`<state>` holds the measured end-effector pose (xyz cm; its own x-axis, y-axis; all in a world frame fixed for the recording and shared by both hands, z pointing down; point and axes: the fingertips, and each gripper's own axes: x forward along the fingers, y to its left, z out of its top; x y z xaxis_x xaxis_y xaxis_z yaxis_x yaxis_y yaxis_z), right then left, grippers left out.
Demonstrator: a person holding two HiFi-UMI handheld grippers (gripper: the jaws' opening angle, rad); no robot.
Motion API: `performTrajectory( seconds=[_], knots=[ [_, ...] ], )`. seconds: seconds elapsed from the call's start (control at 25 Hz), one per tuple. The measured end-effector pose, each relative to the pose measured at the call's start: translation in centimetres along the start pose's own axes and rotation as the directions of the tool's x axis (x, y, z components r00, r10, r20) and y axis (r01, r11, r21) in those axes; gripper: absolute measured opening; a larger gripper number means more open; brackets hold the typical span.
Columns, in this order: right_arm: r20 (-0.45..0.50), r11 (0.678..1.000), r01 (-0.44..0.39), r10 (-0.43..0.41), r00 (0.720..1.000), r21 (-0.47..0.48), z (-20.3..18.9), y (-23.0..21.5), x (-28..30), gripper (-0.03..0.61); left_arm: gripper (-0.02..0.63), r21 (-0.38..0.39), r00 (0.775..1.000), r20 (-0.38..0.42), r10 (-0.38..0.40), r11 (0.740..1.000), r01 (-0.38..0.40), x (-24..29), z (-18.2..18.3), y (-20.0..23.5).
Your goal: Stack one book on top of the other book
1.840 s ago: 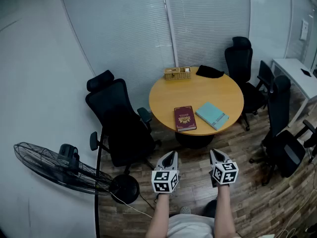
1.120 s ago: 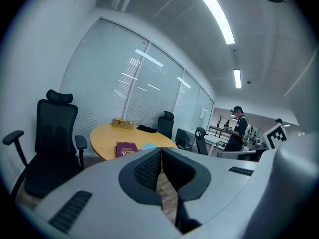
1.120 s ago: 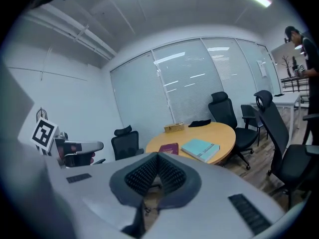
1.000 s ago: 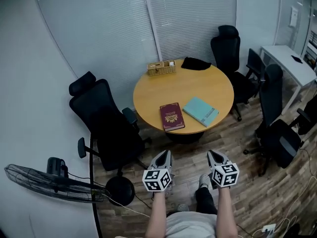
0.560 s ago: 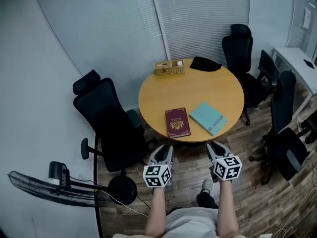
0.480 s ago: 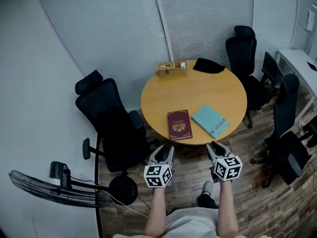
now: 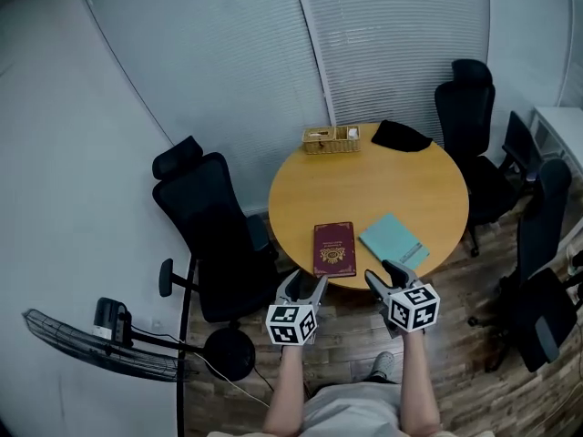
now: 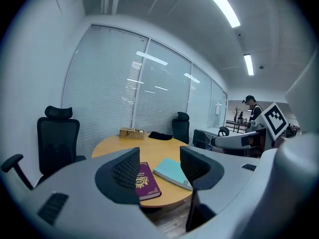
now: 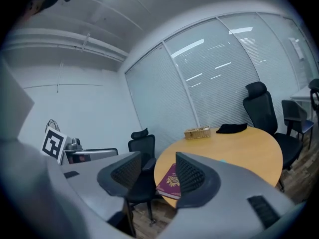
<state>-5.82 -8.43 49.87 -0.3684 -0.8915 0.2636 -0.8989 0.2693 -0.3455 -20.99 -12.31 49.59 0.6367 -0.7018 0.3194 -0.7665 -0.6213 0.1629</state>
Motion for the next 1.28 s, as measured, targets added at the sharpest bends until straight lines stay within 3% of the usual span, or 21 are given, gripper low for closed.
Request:
performTrajectory(
  seconds=[0.2, 0.36, 0.52, 0.92, 1.28],
  knots=[
    [-0.014, 1.000, -0.024, 0.024, 1.000, -0.007, 0.6, -2.9, 0.8, 0.241, 0.259, -0.016, 0.999, 0.029, 0.020, 1.000, -0.020, 2.4, 1.1, -0.5],
    [-0.055, 0.997, 0.024, -0.027, 0.998, -0.067, 1.3, -6.1, 0.5, 0.293, 0.276, -0.047, 0.996, 0.048, 0.069, 0.997, -0.067, 4.2, 1.6, -0.7],
    [-0.031, 0.999, 0.030, -0.031, 0.999, -0.037, 1.9, -8.2, 0.3, 0.293, 0.276, -0.069, 0.995, 0.058, 0.085, 0.994, -0.081, 4.8, 1.7, -0.9],
    [-0.107, 1.000, -0.024, 0.026, 0.994, 0.018, -1.2, -8.8, 4.2, 0.293, 0.276, -0.134, 0.987, -0.007, 0.162, 0.978, -0.161, 4.8, -1.7, 2.6],
    [-0.167, 0.998, -0.004, 0.016, 0.986, 0.070, -2.4, -10.8, 10.2, 0.293, 0.276, -0.169, 0.987, -0.061, 0.145, 0.974, -0.154, 9.4, -2.1, 7.4]
  ],
)
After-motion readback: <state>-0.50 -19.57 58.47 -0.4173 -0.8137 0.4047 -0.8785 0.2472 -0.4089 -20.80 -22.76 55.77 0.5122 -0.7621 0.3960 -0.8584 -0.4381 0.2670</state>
